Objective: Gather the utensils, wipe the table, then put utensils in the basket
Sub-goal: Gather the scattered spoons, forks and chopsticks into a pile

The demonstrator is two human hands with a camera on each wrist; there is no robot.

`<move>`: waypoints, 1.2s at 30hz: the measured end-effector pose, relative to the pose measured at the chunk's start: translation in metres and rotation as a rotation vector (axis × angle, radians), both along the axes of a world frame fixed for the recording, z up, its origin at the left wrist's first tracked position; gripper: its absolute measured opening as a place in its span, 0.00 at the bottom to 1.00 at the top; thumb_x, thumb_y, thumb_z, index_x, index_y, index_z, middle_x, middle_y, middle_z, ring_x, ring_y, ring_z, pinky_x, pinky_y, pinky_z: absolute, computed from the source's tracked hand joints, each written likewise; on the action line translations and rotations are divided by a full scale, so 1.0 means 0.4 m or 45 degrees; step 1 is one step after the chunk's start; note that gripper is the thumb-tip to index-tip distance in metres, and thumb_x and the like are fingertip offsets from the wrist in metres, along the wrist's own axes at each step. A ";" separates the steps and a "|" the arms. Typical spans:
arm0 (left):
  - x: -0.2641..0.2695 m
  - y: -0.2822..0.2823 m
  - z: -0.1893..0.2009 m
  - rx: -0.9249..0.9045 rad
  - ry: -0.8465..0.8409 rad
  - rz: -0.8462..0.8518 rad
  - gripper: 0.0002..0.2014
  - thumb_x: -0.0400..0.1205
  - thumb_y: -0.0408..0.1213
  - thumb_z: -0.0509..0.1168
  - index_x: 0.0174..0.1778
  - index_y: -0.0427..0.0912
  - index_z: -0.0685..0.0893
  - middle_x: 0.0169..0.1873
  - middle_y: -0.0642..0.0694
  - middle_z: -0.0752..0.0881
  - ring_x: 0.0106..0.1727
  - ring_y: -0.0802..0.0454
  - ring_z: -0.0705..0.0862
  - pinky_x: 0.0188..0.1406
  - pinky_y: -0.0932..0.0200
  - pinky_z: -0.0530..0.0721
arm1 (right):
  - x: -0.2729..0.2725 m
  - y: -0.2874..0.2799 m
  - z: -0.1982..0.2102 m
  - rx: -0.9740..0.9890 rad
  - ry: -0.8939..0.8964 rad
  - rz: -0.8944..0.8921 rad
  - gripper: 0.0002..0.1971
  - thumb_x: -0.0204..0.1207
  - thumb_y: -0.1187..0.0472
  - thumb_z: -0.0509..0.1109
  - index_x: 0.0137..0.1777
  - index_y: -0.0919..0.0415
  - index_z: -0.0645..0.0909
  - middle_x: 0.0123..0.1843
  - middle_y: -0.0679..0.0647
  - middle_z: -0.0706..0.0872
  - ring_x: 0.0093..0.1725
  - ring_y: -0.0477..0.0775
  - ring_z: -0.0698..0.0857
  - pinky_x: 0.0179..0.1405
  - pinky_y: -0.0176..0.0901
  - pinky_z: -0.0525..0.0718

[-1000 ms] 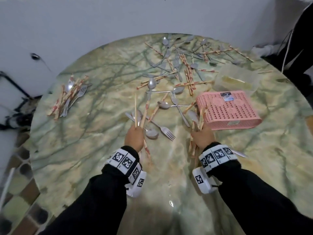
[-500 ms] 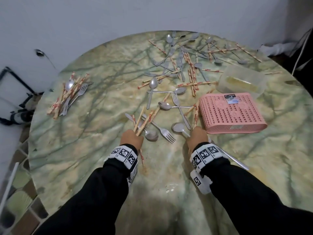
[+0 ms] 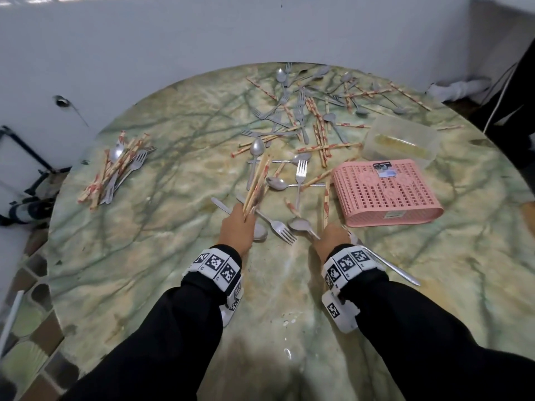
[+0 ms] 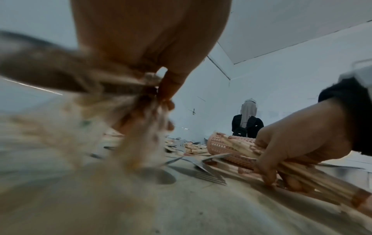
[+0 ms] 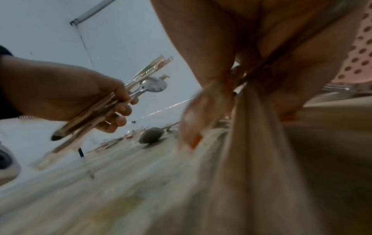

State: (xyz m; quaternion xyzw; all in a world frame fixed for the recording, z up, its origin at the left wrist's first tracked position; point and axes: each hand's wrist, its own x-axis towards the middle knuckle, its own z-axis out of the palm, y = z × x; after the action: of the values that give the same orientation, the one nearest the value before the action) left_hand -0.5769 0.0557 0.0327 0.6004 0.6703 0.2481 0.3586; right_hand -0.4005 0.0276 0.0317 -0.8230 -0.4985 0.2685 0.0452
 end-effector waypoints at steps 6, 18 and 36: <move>0.045 0.060 0.023 0.087 0.325 -0.359 0.07 0.77 0.31 0.63 0.48 0.34 0.79 0.40 0.38 0.84 0.44 0.40 0.82 0.43 0.52 0.79 | 0.063 -0.035 0.005 0.065 0.411 -0.082 0.11 0.80 0.57 0.61 0.40 0.64 0.75 0.36 0.58 0.78 0.44 0.60 0.81 0.48 0.50 0.82; 0.080 0.146 -0.041 -0.166 0.754 -0.676 0.13 0.66 0.24 0.72 0.45 0.37 0.86 0.40 0.42 0.85 0.47 0.43 0.86 0.49 0.52 0.86 | 0.249 -0.060 -0.020 0.129 0.264 0.044 0.15 0.81 0.64 0.60 0.66 0.62 0.69 0.56 0.63 0.82 0.48 0.59 0.79 0.44 0.44 0.74; 0.040 0.128 0.020 0.291 0.256 -0.498 0.09 0.79 0.37 0.67 0.54 0.45 0.86 0.44 0.42 0.89 0.48 0.45 0.86 0.52 0.52 0.81 | 0.213 -0.033 -0.009 -0.112 -0.057 0.328 0.11 0.80 0.62 0.62 0.59 0.65 0.77 0.58 0.63 0.83 0.58 0.62 0.82 0.53 0.44 0.76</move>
State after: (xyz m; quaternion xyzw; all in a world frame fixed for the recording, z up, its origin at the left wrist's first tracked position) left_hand -0.5609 0.1071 0.0405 0.7771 0.5413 0.1873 0.2610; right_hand -0.3153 0.0145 0.0281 -0.7592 -0.5886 0.2754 -0.0367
